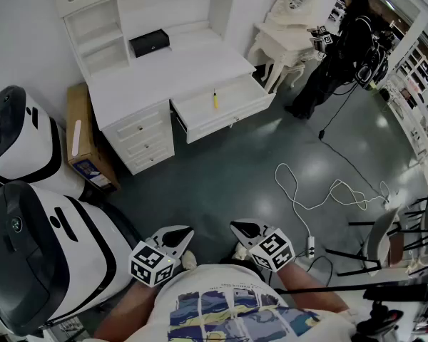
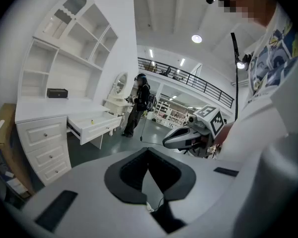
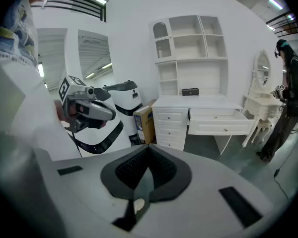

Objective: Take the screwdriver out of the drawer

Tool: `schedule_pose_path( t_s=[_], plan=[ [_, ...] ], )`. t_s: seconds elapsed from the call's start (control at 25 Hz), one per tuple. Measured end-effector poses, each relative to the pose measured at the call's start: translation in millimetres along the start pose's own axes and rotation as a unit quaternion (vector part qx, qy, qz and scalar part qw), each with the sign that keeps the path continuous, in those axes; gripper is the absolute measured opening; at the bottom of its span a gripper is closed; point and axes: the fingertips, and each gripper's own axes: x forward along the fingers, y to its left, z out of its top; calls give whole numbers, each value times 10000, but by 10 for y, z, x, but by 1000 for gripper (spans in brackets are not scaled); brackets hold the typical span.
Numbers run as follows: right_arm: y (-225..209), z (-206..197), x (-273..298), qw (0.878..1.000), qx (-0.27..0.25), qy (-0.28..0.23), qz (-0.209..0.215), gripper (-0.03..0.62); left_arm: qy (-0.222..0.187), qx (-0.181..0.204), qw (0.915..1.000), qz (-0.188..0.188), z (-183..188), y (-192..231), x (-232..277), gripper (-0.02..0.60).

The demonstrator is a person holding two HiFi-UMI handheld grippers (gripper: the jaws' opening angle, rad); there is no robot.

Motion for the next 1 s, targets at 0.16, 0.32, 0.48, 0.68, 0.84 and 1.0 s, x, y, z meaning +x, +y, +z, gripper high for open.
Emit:
schedule_pose_path(
  t_s=[0.16, 0.32, 0.48, 0.68, 0.84, 1.0],
  plan=[
    [172, 25, 149, 10000, -1, 51, 4, 25, 1, 56, 10000, -42, -63, 110, -147, 14],
    [262, 62, 207, 9999, -38, 92, -11, 25, 3, 52, 10000, -61, -91, 191, -225, 14],
    [260, 53, 219, 9998, 20, 125, -120, 25, 18, 42, 9998, -178, -116, 213, -213, 14],
    [159, 66, 163, 9991, 311, 42, -299, 25, 29, 47, 9991, -423, -93, 202, -98, 14],
    [-40, 86, 131, 9980, 372, -118, -496, 26, 8, 73, 9984, -569, 6, 212, 78, 14],
    [-353, 143, 269, 9975, 410, -229, -531, 37, 48, 112, 9982, -588, 136, 346, 353, 15]
  ],
)
